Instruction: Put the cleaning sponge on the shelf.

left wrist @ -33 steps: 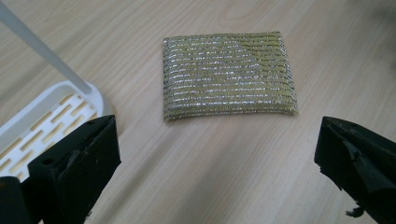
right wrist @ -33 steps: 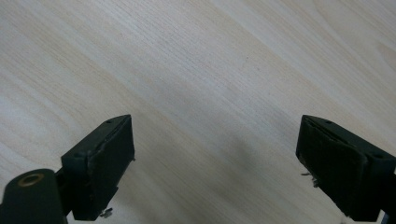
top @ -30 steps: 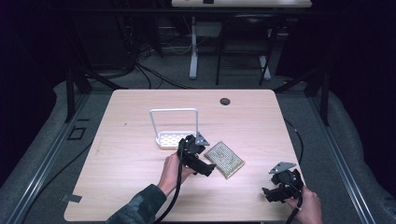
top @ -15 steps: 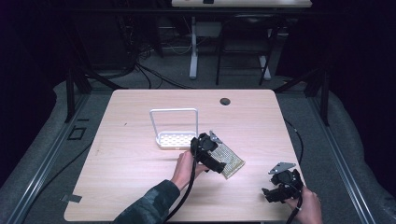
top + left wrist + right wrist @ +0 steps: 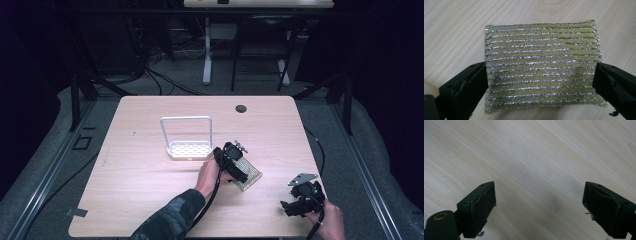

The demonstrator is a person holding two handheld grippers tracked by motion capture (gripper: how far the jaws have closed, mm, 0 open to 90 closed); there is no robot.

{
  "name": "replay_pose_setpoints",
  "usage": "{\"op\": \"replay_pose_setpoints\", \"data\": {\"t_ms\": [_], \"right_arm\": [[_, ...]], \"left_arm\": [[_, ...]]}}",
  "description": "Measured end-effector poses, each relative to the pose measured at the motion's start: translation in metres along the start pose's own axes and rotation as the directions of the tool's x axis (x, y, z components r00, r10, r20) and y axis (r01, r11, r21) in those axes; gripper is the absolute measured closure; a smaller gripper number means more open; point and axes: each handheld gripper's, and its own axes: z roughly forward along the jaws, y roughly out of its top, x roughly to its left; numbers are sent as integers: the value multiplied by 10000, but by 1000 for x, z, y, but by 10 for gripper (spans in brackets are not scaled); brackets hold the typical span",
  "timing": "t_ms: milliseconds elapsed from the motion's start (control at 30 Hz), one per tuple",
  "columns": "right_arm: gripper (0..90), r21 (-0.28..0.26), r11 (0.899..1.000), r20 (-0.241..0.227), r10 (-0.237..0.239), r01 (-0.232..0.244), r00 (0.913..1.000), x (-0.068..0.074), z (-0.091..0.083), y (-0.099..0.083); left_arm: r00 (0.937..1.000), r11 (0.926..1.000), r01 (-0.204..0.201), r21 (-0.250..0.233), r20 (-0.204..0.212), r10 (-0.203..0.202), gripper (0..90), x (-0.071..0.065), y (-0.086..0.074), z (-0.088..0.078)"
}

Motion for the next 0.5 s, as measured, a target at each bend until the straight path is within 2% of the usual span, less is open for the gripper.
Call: {"op": "replay_pose_setpoints", "data": {"t_ms": [67,133,267,500], "right_arm": [[108,44,10000,-2,-24,24,10000,0,-1,0],[109,-6,10000,-4,-19,19,10000,0,-1,0],[109,-3,10000,4,-19,19,10000,0,-1,0],[109,22,10000,21,-31,31,10000,1,-1,1]], "left_arm": [[10000,10000,38,37,17,-38,0,-1,1,4],[10000,9994,32,353,45,-34,0,0,1,10],[10000,9982,82,591,0,-82,0,1,1,11],[10000,9980,89,623,-13,-89,24,0,0,10]]}}
